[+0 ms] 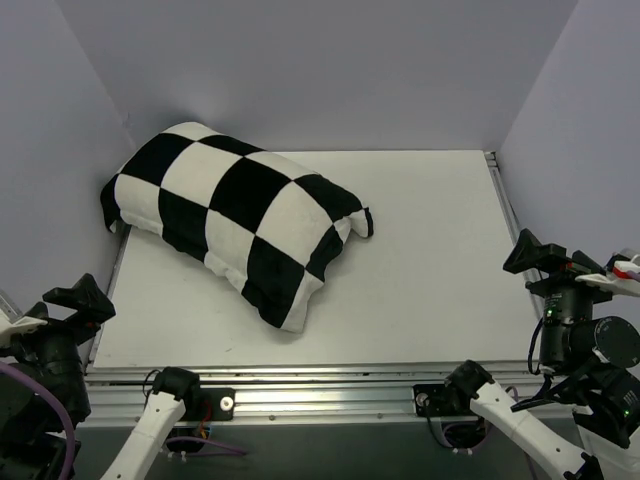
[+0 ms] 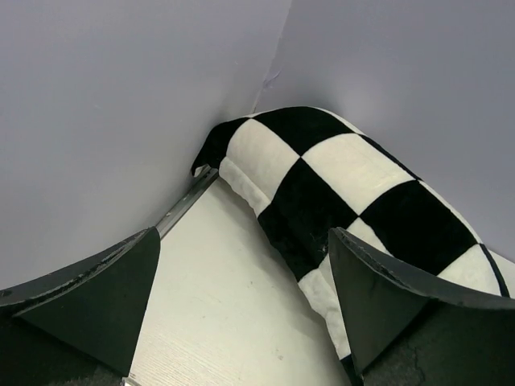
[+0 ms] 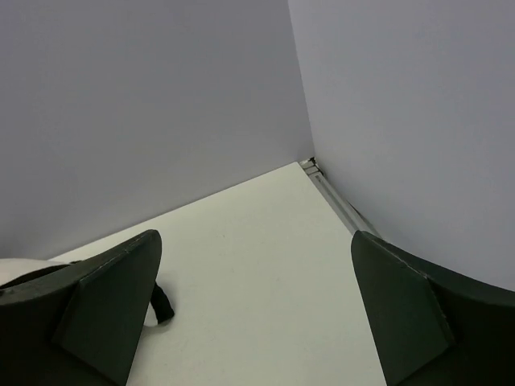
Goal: Remove the pillowcase from the pillow
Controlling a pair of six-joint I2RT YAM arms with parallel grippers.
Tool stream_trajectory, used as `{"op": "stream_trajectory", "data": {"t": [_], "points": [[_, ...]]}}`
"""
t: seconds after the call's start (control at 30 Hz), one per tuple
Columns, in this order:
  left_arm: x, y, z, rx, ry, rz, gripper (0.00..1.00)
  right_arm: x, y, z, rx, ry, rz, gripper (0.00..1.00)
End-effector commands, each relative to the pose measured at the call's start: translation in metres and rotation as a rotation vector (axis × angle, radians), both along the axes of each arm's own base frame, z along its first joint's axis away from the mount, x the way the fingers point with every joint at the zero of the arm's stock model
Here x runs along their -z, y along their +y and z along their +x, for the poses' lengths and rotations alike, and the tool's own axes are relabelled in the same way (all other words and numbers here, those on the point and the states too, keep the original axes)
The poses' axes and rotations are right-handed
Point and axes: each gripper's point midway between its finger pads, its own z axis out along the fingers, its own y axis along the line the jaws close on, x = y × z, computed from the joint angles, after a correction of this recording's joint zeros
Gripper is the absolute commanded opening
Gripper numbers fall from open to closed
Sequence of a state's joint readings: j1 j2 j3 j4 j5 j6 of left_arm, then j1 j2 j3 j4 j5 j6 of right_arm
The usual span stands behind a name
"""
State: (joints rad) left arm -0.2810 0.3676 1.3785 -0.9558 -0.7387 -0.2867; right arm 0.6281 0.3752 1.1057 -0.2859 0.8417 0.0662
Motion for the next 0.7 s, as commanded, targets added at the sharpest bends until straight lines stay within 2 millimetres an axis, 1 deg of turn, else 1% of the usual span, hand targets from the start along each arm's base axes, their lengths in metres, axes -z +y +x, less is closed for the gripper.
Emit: {"op": "stream_trajectory", "data": {"t": [0.0, 0.1, 0.17, 0.27, 0.3, 0.33, 0.37, 0.4, 0.43, 0.5, 0.53, 0.6, 0.63, 0.67], "points": [[-0.001, -0.003, 0.010, 0.000, -0.004, -0.011, 0.94, -0.004, 0.012, 0.011, -0.024, -0.016, -0.003, 1.00], [0.002, -0.007, 0.018, 0.015, 0.011, -0.006, 0.94, -0.002, 0.024, 0.020, -0.069, 0.000, -0.022, 1.00], [0.007, -0.013, 0.026, 0.038, 0.032, -0.003, 0.94, 0.004, 0.036, 0.030, -0.098, 0.033, -0.041, 1.00], [0.018, -0.023, 0.039, 0.079, 0.086, 0.007, 0.94, 0.016, 0.061, 0.048, -0.168, 0.095, -0.066, 1.00], [0.025, -0.027, 0.046, 0.086, 0.117, 0.013, 0.94, 0.022, 0.074, 0.054, -0.223, 0.115, -0.076, 1.00], [0.029, -0.030, 0.050, 0.098, 0.133, 0.014, 0.94, 0.030, 0.088, 0.063, -0.263, 0.148, -0.097, 1.00], [0.034, -0.032, 0.054, 0.106, 0.145, 0.008, 0.94, 0.034, 0.100, 0.068, -0.312, 0.163, -0.111, 1.00], [0.043, -0.036, 0.061, 0.114, 0.176, 0.009, 0.94, 0.038, 0.120, 0.072, -0.402, 0.168, -0.120, 1.00], [0.047, -0.042, 0.066, 0.138, 0.183, 0.005, 0.94, 0.050, 0.134, 0.081, -0.442, 0.205, -0.127, 1.00], [0.058, -0.051, 0.077, 0.169, 0.212, -0.005, 0.94, 0.057, 0.157, 0.089, -0.524, 0.228, -0.116, 1.00], [0.069, -0.056, 0.084, 0.184, 0.238, -0.004, 0.94, 0.070, 0.179, 0.095, -0.605, 0.269, -0.119, 1.00], [0.084, -0.065, 0.095, 0.217, 0.282, -0.009, 0.94, 0.079, 0.203, 0.104, -0.679, 0.296, -0.088, 1.00], [0.096, -0.068, 0.101, 0.223, 0.307, -0.008, 0.94, 0.097, 0.223, 0.111, -0.737, 0.355, -0.092, 1.00], [0.104, -0.071, 0.105, 0.231, 0.325, -0.012, 0.94, 0.103, 0.234, 0.115, -0.768, 0.377, -0.087, 1.00]]}}
